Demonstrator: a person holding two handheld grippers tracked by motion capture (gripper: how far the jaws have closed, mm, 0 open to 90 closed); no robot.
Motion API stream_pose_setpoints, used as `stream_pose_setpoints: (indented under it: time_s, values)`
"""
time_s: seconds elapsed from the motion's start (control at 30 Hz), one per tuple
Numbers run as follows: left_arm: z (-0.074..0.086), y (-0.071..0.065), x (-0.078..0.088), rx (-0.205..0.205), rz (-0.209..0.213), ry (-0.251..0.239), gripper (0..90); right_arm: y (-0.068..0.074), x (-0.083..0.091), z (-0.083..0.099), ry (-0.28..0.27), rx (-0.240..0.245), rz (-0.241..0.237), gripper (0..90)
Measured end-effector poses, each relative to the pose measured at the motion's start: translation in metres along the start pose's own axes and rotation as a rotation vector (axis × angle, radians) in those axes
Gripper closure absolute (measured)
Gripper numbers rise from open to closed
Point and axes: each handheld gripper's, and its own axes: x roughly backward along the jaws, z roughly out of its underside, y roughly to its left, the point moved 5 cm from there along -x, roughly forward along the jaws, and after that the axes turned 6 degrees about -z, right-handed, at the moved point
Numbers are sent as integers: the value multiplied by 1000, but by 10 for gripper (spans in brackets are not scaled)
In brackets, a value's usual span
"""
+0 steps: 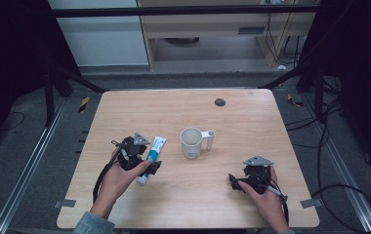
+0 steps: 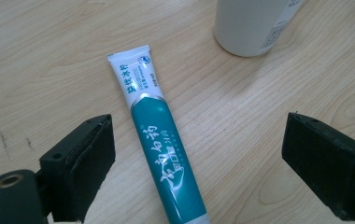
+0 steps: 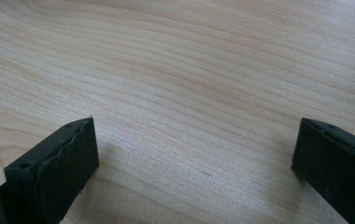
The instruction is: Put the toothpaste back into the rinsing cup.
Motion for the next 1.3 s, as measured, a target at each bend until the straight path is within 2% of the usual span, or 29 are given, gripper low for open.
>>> stream_pose_setpoints:
  time_s: [0.13,0.17,0.23,0.27,0.37,0.47,0.63,0.8,0.9,1.17,1.3]
  values:
    - [-5,2,-2,-17,-11,14,94,0,0,0,0,0,0,6]
    - [-6,3,-4,-11,4,25,101,0,0,0,0,-1,0,6]
    - [-7,5,-5,-10,6,33,109,0,0,0,0,0,0,6]
    - [-8,8,-8,-16,1,54,109,0,0,0,1,0,0,6]
    - [-10,11,-11,-11,-5,73,110,0,0,0,1,0,0,6]
    - [-13,13,-17,-10,-29,85,112,0,0,0,0,2,1,6]
    - [-13,15,-30,17,-30,121,125,0,0,0,0,2,1,6]
    - [-15,28,-52,62,-63,176,131,0,0,0,0,0,0,6]
    - [-18,30,-60,85,-58,186,134,0,0,0,0,2,1,6]
    - [-20,33,-78,117,-73,217,177,0,0,0,0,0,-1,6]
    - [-20,34,-82,118,-78,231,244,-1,0,0,-1,8,4,6]
